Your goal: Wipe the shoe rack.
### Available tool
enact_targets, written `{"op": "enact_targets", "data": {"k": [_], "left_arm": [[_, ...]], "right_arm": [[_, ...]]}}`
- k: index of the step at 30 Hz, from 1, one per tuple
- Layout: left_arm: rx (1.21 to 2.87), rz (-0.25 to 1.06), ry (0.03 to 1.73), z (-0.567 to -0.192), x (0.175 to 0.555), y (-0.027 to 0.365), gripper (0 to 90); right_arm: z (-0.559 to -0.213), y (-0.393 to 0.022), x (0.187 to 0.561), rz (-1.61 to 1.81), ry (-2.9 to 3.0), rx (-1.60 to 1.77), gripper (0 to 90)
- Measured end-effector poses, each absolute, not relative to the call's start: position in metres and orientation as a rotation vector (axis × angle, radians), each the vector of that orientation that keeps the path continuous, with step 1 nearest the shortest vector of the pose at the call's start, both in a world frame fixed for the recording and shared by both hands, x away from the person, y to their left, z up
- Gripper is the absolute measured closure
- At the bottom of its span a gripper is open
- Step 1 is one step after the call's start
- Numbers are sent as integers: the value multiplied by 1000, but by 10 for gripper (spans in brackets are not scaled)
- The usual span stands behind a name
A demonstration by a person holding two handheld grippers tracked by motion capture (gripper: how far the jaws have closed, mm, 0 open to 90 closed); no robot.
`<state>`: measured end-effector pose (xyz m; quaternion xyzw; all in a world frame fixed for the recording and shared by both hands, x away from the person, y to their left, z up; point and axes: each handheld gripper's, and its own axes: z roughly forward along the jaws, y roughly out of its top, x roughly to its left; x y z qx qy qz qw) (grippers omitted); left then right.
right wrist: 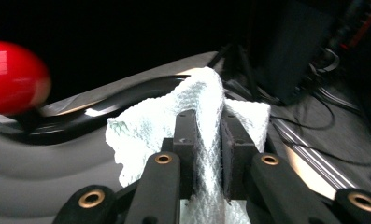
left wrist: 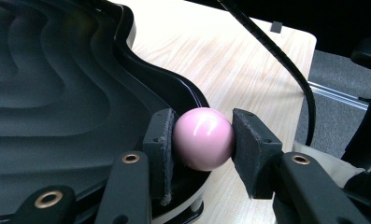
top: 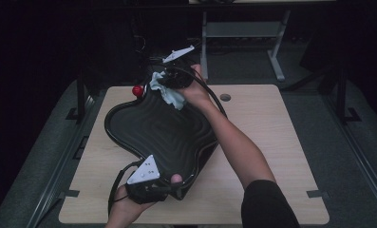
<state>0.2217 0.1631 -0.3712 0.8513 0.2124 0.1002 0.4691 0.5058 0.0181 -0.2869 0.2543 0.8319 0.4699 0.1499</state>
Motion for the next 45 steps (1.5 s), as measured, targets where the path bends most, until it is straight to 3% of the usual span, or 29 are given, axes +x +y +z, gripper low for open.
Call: {"op": "enact_targets", "data": {"k": [5, 12, 19, 24, 30, 36, 42, 45], "left_arm": [[2088, 248, 520, -371, 222, 163, 603], [2088, 245, 522, -371, 223, 165, 603], [2088, 249, 524, -371, 224, 165, 602], [2087, 253, 534, -371, 224, 168, 602], [2083, 252, 535, -371, 226, 167, 602], [2077, 262, 550, -372, 227, 170, 602], [2074, 258, 550, -372, 228, 170, 601], [2074, 269, 559, -372, 229, 171, 601]], "right_arm": [[-285, 29, 493, 1361, 2417, 642, 787], [-288, 15, 509, 1351, 2392, 772, 788], [-287, 32, 487, 1378, 2448, 614, 786], [-294, 12, 494, 1357, 2421, 731, 786], [-303, 12, 467, 1391, 2460, 623, 786], [-315, -21, 482, 1351, 2409, 804, 786], [-328, -24, 448, 1390, 2453, 698, 786], [-334, -39, 450, 1374, 2436, 757, 785]]}}
